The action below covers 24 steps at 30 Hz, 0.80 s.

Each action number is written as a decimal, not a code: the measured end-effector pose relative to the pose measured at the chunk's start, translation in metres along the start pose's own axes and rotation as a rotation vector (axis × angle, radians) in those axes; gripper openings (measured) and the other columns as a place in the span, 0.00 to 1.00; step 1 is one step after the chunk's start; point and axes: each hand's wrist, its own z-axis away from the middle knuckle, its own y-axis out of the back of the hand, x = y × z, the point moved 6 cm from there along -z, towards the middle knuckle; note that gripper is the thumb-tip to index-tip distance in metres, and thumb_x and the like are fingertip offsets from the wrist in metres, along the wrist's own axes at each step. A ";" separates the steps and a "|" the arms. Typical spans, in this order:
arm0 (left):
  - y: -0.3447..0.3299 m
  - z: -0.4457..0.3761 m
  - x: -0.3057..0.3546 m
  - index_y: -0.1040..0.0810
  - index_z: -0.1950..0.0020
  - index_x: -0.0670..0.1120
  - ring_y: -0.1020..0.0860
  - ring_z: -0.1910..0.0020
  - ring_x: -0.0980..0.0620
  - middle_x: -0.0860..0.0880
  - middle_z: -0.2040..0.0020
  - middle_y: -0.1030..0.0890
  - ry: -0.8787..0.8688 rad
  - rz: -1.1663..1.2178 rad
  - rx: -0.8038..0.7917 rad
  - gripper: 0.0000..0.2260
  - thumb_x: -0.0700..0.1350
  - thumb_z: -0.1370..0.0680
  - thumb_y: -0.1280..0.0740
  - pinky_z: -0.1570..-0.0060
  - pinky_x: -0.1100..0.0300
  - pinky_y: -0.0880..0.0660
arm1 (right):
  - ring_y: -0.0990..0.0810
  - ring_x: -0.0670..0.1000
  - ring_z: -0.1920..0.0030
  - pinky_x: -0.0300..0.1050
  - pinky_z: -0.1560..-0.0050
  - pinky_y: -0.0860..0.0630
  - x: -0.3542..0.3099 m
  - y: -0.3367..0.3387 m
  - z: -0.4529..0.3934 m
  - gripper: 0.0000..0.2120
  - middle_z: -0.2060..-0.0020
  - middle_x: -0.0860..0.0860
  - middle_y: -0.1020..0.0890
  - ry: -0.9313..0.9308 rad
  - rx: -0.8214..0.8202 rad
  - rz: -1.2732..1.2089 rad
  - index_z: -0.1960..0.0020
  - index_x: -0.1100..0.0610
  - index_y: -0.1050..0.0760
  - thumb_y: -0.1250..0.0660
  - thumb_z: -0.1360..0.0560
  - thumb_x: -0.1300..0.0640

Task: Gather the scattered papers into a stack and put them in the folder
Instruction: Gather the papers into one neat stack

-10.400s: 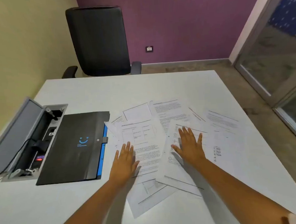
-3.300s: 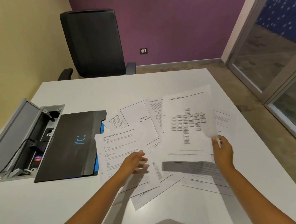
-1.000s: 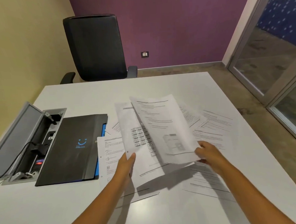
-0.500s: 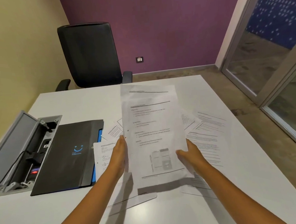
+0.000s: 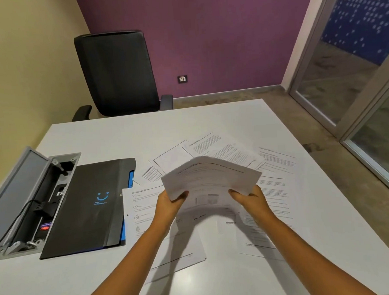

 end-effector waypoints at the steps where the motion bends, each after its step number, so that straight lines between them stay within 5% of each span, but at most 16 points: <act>1: 0.000 0.000 -0.004 0.26 0.47 0.53 0.24 0.54 0.54 0.52 0.52 0.21 0.014 -0.022 -0.004 0.12 0.41 0.27 0.30 0.48 0.58 0.29 | 0.23 0.36 0.60 0.22 0.68 0.27 0.002 -0.001 -0.001 0.14 0.60 0.41 0.20 0.001 -0.009 0.004 0.51 0.49 0.26 0.31 0.29 0.66; 4: 0.002 0.000 -0.015 0.27 0.37 0.45 0.26 0.47 0.50 0.48 0.45 0.22 0.047 -0.106 -0.016 0.16 0.41 0.25 0.33 0.45 0.57 0.30 | 0.23 0.41 0.59 0.27 0.59 0.26 0.014 -0.006 0.000 0.12 0.61 0.42 0.21 -0.053 -0.087 0.174 0.54 0.48 0.28 0.31 0.28 0.64; 8: 0.022 -0.004 -0.017 0.26 0.37 0.41 0.24 0.44 0.44 0.43 0.41 0.21 0.054 -0.121 0.064 0.14 0.41 0.22 0.37 0.46 0.57 0.29 | 0.21 0.56 0.61 0.51 0.55 0.23 0.018 -0.001 -0.001 0.05 0.64 0.58 0.20 0.032 -0.015 0.464 0.59 0.59 0.25 0.32 0.26 0.58; 12: 0.048 -0.006 -0.019 0.26 0.40 0.41 0.23 0.46 0.44 0.42 0.44 0.21 0.047 -0.141 0.182 0.12 0.44 0.22 0.38 0.48 0.54 0.26 | 0.22 0.52 0.60 0.35 0.60 0.26 0.007 -0.019 -0.007 0.05 0.65 0.51 0.20 0.073 -0.038 0.411 0.51 0.56 0.23 0.33 0.26 0.58; 15: 0.076 0.003 -0.036 0.25 0.43 0.36 0.22 0.47 0.40 0.37 0.44 0.21 0.092 -0.178 0.343 0.11 0.41 0.22 0.38 0.46 0.50 0.26 | 0.23 0.51 0.58 0.43 0.52 0.26 0.020 -0.045 -0.010 0.16 0.61 0.53 0.21 -0.089 -0.120 0.341 0.39 0.59 0.26 0.33 0.26 0.58; 20: 0.116 0.015 -0.071 0.26 0.41 0.34 0.24 0.46 0.41 0.37 0.42 0.21 0.256 -0.251 0.502 0.13 0.38 0.23 0.37 0.47 0.53 0.29 | 0.23 0.50 0.62 0.40 0.59 0.24 0.042 -0.091 0.000 0.20 0.60 0.53 0.21 -0.186 -0.261 0.377 0.36 0.59 0.28 0.31 0.27 0.58; 24: 0.134 0.025 -0.088 0.25 0.44 0.34 0.23 0.48 0.36 0.35 0.46 0.21 0.341 -0.359 0.546 0.11 0.37 0.25 0.34 0.47 0.47 0.28 | 0.23 0.51 0.44 0.34 0.50 0.29 0.071 -0.113 0.013 0.26 0.40 0.56 0.23 -0.233 -0.421 0.613 0.31 0.58 0.34 0.33 0.26 0.53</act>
